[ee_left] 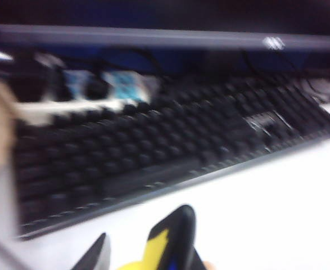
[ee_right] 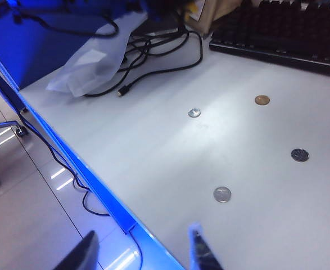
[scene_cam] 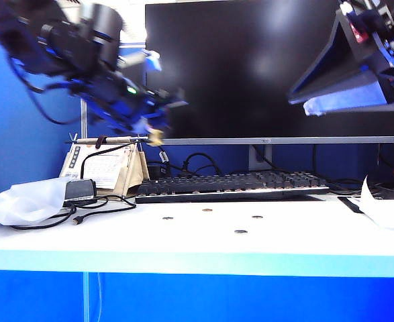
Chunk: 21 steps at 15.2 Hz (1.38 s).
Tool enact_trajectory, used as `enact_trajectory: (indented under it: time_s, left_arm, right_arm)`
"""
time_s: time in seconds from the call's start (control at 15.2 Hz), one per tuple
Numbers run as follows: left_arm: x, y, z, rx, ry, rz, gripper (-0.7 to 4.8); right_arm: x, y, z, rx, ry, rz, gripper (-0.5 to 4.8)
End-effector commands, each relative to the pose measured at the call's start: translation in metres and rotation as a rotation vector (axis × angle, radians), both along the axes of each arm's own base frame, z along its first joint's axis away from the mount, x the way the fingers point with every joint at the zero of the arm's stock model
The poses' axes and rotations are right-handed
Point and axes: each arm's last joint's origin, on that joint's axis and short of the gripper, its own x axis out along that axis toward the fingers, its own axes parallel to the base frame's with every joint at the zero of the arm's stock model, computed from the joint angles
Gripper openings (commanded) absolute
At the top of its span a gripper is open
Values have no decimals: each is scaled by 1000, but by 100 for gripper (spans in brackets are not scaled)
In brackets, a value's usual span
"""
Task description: Pick up the doll and place it on the similarly colored coin.
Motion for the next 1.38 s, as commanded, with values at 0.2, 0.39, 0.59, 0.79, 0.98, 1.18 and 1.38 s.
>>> enact_trajectory:
  time_s: [0.2, 0.39, 0.59, 0.79, 0.98, 1.18, 1.38]
  left_arm:
    - [30, -35, -13, -4, 3, -86, -5]
    - [44, -65, -29, 8, 27, -125, -5]
    - [52, -86, -47, -46, 65, -131, -5]
    - [57, -83, -65, -34, 94, -78, -6]
    - [59, -80, -71, -28, 105, -63, -5]
    - [58, -81, -80, -12, 135, -62, -5]
    - [57, -83, -86, -7, 140, -57, -6]
  right_arm:
    - [0, 1, 4, 25, -12, 2, 213]
    - [0, 1, 4, 28, -10, 7, 213]
    - [0, 1, 4, 27, -7, 7, 213]
    - [0, 1, 3, 22, 3, 7, 213]
    - [0, 1, 3, 22, 3, 7, 213]
    - [0, 1, 2, 22, 4, 7, 213]
    - [0, 1, 2, 21, 5, 6, 213]
